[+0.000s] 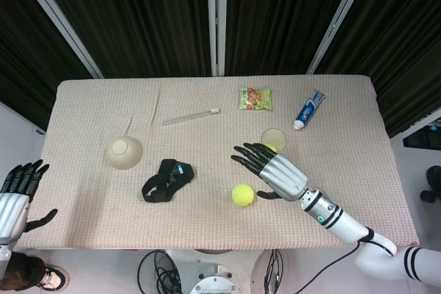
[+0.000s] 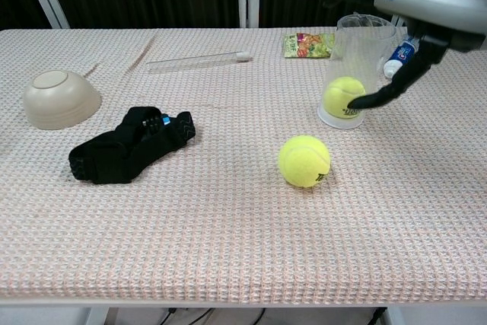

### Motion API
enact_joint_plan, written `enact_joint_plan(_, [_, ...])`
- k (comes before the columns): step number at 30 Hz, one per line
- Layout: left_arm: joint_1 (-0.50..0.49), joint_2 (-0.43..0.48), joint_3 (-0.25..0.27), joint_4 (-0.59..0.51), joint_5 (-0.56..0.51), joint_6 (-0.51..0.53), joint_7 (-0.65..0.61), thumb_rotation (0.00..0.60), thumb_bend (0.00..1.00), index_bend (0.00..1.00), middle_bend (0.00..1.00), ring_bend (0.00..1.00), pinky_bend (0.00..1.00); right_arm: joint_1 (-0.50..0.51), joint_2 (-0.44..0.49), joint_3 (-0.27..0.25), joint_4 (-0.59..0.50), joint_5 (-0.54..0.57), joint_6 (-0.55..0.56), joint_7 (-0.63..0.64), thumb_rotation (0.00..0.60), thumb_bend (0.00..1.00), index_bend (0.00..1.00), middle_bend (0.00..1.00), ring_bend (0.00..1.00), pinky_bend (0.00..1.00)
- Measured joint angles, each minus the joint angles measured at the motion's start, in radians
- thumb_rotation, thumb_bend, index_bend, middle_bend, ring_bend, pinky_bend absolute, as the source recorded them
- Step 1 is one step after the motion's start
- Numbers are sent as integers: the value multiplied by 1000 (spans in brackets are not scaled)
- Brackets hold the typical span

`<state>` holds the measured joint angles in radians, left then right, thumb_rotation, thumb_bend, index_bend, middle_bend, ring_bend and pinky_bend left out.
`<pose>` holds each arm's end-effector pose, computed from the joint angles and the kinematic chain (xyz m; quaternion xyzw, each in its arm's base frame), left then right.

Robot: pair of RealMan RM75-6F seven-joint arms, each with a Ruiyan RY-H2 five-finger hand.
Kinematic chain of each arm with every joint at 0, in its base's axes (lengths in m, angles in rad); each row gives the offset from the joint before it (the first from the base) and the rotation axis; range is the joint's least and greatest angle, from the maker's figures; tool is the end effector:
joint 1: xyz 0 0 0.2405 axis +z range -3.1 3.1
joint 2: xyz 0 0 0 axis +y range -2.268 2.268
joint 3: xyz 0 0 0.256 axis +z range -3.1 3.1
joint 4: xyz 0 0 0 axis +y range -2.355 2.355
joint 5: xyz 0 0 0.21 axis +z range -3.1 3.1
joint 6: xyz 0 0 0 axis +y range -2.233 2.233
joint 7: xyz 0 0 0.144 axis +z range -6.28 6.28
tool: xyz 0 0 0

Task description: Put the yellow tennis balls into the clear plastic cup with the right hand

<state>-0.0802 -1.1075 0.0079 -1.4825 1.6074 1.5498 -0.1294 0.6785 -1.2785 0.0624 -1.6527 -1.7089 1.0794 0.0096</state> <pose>-0.3242 0.1687 0.1697 -0.6249 -0.3627 -0.4033 0.5615 -0.1313 -0.2891 0.0468 0.8063 -0.2585 0.4558 0.2744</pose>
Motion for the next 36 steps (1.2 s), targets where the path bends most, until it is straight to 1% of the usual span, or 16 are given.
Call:
enact_joint_plan(5, [-1,2,-1,-4,-1,-2,0,600,175,14,0,0,0,18,-7,-46,8,46,-117,5,600,83,0,44,0,186])
enact_joint_plan(8, [0,2,-1,-3,-2,-2,-1,600,175,14,0,0,0,26,-29,-62,35,70,-151,23,600,87,0,44,0,190])
enact_joint_plan(13, [-5,1,-5,0,-20,-22,-4,600,175,14,0,0,0,35,-78,-73,79,79,-172,51,600,94,0,49,0,206])
enact_joint_plan(19, [-8,2,-8,5,-27,-30,-10,600,175,14,0,0,0,44,-140,-81,119,75,-177,75,600,124,1,83,15,247])
enact_joint_plan(23, [-9,2,-10,9,-35,-38,-19,600,175,14,0,0,0,44,-172,-86,153,79,-179,70,600,142,48,116,48,279])
enact_joint_plan(25, [-11,3,-12,12,-40,-45,-25,600,175,13,0,0,0,42,-184,-88,165,84,-179,65,600,150,103,149,85,314])
enact_joint_plan(28, [-15,3,-14,17,-49,-56,-34,600,175,13,0,0,0,37,-203,-90,187,92,-174,57,600,168,221,223,168,389])
enact_joint_plan(30, [-16,3,-15,19,-53,-60,-39,600,175,13,0,0,0,32,-217,-89,201,94,-162,50,600,177,343,304,256,467])
enact_joint_plan(32, [-17,3,-16,21,-53,-61,-41,600,175,13,0,0,0,26,-230,-87,210,93,-143,44,600,185,427,365,323,531])
enact_joint_plan(33, [-17,3,-16,22,-52,-61,-43,600,175,14,0,0,0,23,-236,-86,214,92,-134,41,600,195,493,408,368,574])
enact_joint_plan(36, [-18,3,-16,23,-53,-63,-48,600,175,14,0,0,0,15,-253,-84,229,84,-105,36,600,220,619,477,440,633])
